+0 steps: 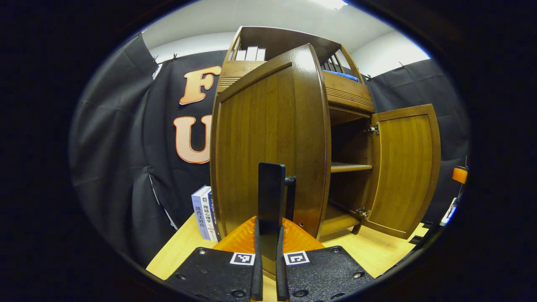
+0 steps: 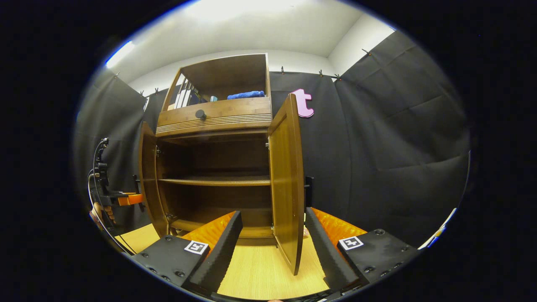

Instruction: Open the right door of the double-door shoe cabinet with the right hand, and open the left door with the left hand.

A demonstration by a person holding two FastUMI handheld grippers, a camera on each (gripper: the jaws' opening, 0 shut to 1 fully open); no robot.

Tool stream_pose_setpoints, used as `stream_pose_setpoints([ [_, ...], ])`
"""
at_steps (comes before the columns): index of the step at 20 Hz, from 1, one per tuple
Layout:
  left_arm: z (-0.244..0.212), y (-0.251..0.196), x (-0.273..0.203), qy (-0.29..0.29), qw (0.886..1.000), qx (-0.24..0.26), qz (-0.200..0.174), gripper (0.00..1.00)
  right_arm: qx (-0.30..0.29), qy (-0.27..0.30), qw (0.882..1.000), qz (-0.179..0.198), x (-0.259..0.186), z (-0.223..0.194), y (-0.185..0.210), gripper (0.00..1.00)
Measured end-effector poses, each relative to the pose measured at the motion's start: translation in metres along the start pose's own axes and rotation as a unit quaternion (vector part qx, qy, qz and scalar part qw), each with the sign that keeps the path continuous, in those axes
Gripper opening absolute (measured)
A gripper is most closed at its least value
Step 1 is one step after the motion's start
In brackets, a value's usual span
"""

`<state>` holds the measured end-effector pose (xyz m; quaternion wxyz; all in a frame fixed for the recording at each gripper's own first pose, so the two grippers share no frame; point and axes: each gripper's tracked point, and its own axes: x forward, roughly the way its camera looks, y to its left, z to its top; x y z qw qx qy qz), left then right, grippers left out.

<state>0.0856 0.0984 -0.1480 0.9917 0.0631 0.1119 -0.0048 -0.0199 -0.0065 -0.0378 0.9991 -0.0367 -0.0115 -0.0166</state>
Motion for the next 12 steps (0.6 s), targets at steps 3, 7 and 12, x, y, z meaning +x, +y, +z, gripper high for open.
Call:
stream_pose_setpoints([
  [3,0.001,0.009,-0.005,-0.003,1.000,0.003,0.006,0.10,0.003,0.002,1.000,0.008,0.001,-0.002,0.007,0.98],
  [7,0.000,0.020,-0.010,-0.001,1.000,0.011,0.025,0.07,0.006,0.001,1.000,0.014,0.003,-0.002,0.013,0.98],
  [12,-0.001,0.027,-0.013,-0.005,1.000,0.011,0.023,0.05,0.012,0.007,1.000,0.023,0.005,-0.010,0.020,0.98],
])
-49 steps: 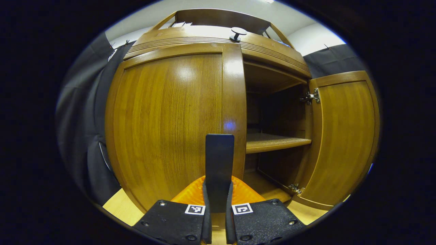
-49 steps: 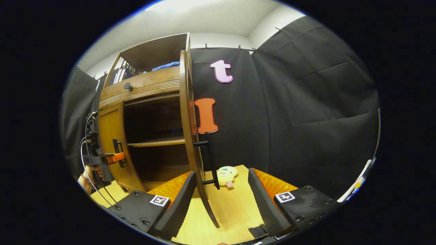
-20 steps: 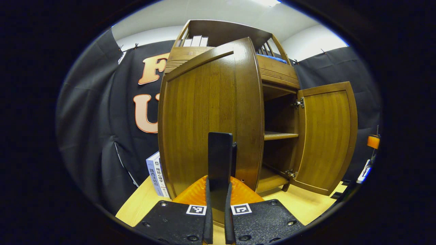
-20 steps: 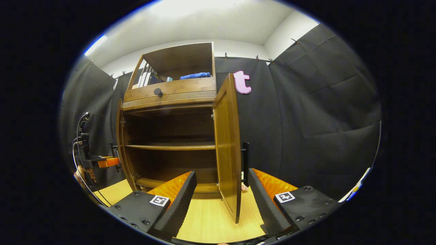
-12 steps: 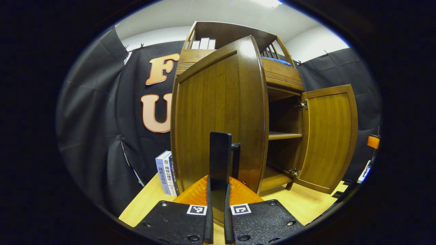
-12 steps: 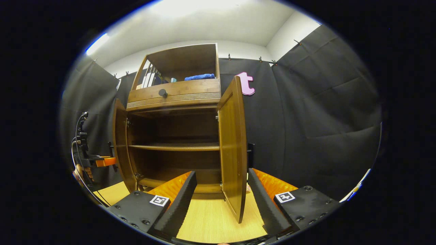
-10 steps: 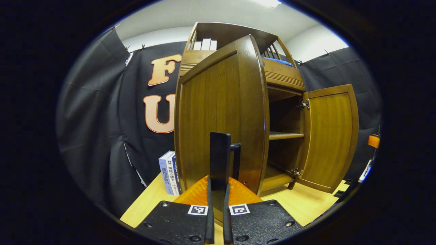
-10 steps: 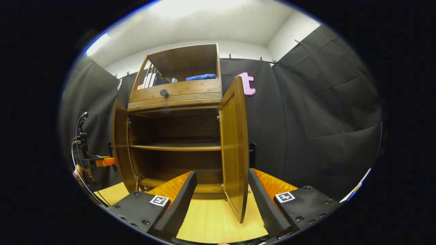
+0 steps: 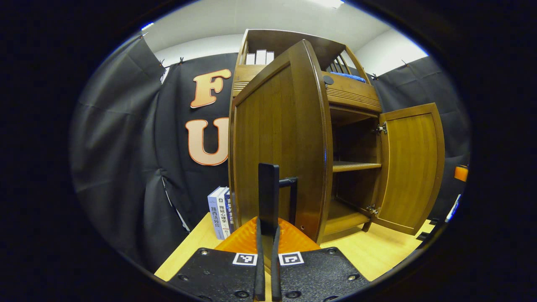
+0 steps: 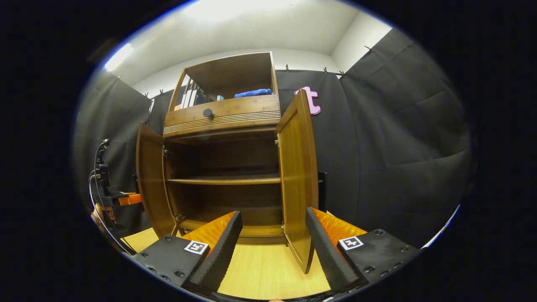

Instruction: Open the right door of the double-door shoe cabinet with the right hand, and open the left door with the left hand.

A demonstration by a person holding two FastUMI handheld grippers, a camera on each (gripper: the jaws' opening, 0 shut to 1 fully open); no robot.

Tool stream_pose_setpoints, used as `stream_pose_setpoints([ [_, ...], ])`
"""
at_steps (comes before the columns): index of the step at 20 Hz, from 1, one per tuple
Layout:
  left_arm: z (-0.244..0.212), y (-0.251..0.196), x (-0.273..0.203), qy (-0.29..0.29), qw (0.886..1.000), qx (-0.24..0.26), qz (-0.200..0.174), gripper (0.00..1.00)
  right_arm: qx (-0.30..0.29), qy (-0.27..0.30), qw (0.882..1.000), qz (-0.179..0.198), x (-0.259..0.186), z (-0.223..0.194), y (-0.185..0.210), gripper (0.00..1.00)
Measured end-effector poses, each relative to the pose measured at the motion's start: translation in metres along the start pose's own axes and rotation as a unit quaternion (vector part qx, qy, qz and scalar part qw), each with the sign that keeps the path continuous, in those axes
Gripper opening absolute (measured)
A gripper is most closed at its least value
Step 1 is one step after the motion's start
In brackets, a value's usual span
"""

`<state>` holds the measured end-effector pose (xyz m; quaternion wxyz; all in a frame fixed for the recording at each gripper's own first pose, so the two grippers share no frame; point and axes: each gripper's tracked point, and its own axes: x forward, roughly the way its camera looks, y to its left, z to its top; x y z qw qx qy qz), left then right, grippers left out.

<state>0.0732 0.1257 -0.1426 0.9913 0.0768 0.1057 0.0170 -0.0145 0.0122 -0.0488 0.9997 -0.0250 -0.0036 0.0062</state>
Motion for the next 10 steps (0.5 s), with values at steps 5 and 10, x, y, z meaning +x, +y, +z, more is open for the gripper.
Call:
stream_pose_setpoints([
  [5,-0.001,0.012,-0.005,0.000,1.000,0.008,0.006,0.04,-0.003,-0.002,1.000,-0.002,0.003,0.001,0.001,0.98],
  [10,-0.003,0.029,-0.010,-0.002,1.000,0.006,0.017,0.02,-0.009,-0.003,1.000,-0.001,0.006,0.001,0.007,0.98],
])
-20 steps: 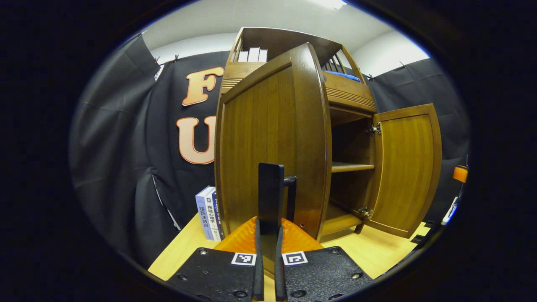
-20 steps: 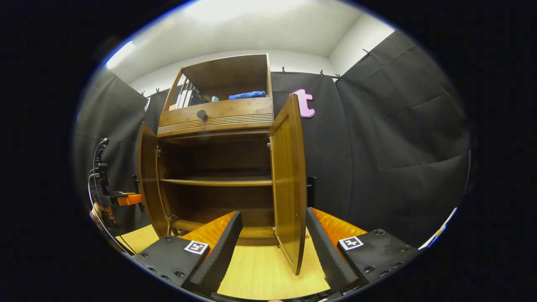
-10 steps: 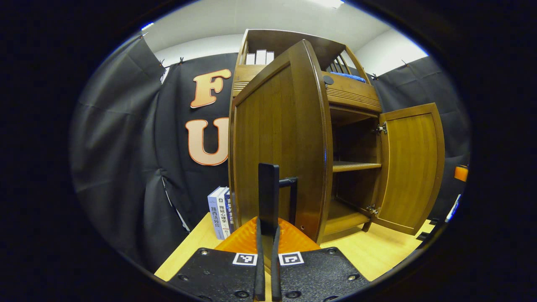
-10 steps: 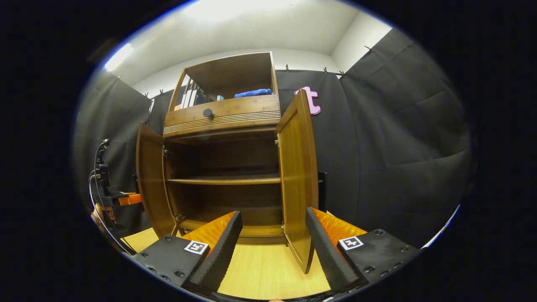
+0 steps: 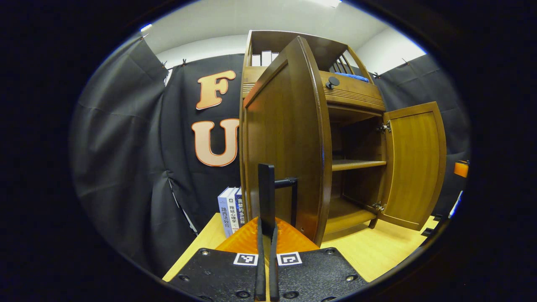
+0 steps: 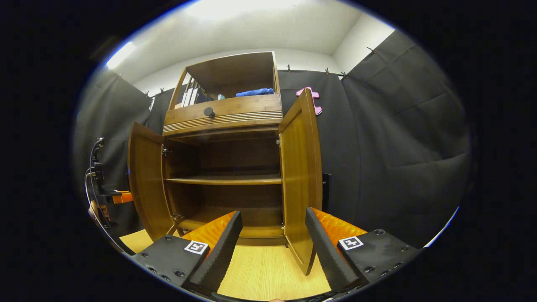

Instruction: Open the right door of the double-door shoe cabinet with the right hand, and open the left door with the left hand.

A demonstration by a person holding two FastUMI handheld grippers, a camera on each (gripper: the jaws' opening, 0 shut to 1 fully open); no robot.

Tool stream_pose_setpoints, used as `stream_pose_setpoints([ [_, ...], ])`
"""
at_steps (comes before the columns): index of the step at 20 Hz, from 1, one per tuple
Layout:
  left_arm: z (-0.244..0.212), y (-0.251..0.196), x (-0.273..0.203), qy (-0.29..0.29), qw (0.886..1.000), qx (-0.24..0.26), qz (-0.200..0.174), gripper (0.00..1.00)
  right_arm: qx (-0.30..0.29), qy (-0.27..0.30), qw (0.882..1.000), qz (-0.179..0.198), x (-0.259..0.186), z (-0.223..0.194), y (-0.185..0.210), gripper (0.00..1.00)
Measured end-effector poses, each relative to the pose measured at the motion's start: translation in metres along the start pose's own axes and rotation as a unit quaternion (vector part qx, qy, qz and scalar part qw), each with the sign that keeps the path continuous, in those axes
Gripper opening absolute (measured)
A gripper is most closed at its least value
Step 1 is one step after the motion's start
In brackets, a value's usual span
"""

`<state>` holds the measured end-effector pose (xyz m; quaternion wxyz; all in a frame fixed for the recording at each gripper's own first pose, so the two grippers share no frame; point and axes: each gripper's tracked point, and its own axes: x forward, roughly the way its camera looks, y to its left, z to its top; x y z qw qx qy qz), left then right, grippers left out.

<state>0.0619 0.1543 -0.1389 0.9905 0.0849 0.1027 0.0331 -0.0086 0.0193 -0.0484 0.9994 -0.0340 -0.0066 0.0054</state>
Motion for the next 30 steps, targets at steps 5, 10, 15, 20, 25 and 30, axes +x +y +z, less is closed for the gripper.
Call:
stream_pose_setpoints([
  [5,-0.003,0.016,-0.005,-0.002,1.000,0.003,0.008,0.03,0.001,0.004,1.000,0.005,0.002,-0.002,0.008,0.98],
  [10,-0.003,0.030,-0.005,-0.007,1.000,0.007,0.019,0.01,-0.005,0.004,1.000,0.008,0.005,-0.003,0.016,0.98],
  [15,-0.007,0.051,-0.012,-0.005,1.000,0.003,0.029,0.00,-0.008,0.003,1.000,0.007,0.005,-0.001,0.016,0.98],
  [20,-0.011,0.051,-0.027,0.003,1.000,-0.008,0.027,0.00,-0.006,0.006,1.000,0.007,0.007,-0.003,0.016,0.98],
  [25,0.001,0.041,-0.059,-0.004,1.000,-0.007,0.028,0.00,-0.005,0.005,1.000,0.004,0.009,-0.002,0.011,0.98],
  [30,0.018,0.027,-0.082,-0.018,0.999,-0.005,0.038,0.00,-0.006,0.006,1.000,0.004,0.009,-0.004,0.009,0.98],
])
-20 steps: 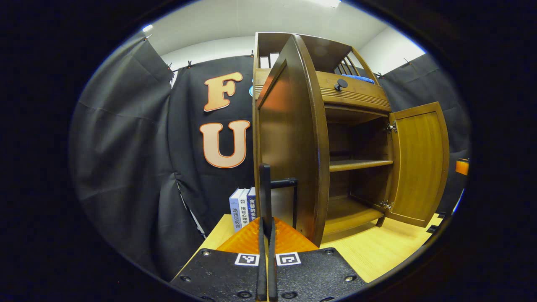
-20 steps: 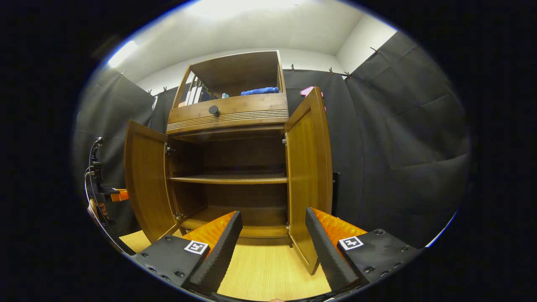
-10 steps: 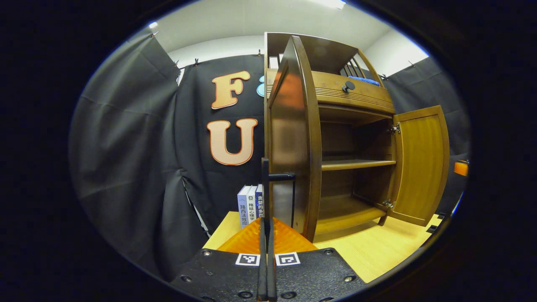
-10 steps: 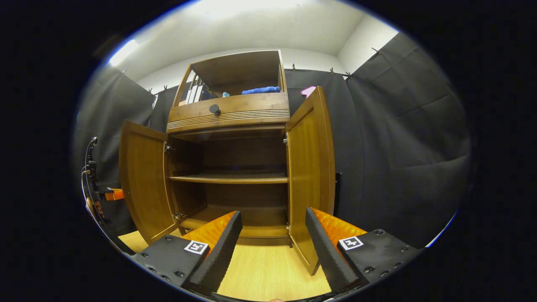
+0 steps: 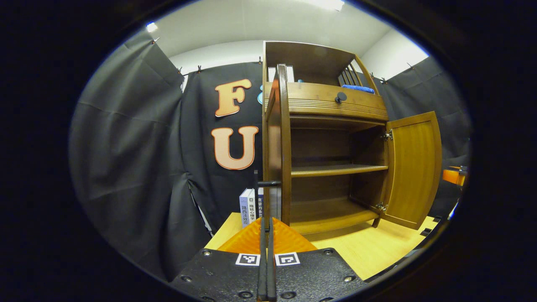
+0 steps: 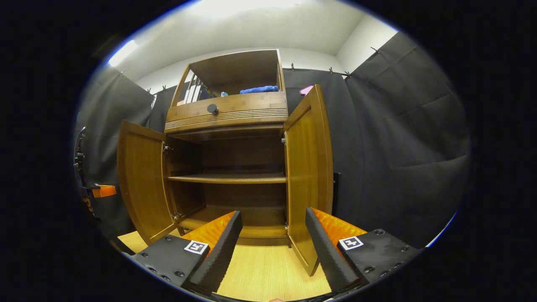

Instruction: Open the right door of the double-door shoe cabinet with the right hand, and open the left door with the left hand.

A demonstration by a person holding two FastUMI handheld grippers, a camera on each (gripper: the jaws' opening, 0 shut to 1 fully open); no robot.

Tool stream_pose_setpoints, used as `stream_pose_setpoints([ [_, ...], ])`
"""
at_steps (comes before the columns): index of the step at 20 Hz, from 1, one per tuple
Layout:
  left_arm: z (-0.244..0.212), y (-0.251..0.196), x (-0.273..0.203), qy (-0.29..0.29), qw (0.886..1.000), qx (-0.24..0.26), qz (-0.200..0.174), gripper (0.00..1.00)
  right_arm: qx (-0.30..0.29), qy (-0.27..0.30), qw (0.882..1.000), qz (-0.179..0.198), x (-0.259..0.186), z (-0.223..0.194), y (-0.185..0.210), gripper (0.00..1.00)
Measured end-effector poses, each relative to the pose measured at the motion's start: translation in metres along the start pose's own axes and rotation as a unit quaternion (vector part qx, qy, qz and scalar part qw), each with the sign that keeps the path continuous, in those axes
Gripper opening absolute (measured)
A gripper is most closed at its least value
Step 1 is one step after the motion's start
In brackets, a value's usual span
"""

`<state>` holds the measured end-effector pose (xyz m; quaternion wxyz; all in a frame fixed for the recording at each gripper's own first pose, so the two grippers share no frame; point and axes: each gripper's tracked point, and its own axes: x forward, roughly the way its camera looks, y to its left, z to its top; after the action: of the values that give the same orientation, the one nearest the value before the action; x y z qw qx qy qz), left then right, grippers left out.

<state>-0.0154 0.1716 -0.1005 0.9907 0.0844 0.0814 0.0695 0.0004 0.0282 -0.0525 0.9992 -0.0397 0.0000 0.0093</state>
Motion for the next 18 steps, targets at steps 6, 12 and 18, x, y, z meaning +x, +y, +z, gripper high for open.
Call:
stream_pose_setpoints([
  [6,0.020,-0.036,-0.014,-0.002,1.000,-0.017,-0.026,0.00,0.002,0.000,1.000,-0.004,0.000,0.000,-0.011,0.98],
  [12,0.024,-0.052,-0.014,0.006,0.999,-0.020,-0.029,0.03,0.005,0.003,1.000,-0.009,0.000,-0.001,-0.025,0.98],
  [18,0.034,-0.075,-0.016,0.010,0.999,-0.019,-0.038,0.19,0.005,0.000,1.000,-0.014,0.001,0.002,-0.036,0.98],
])
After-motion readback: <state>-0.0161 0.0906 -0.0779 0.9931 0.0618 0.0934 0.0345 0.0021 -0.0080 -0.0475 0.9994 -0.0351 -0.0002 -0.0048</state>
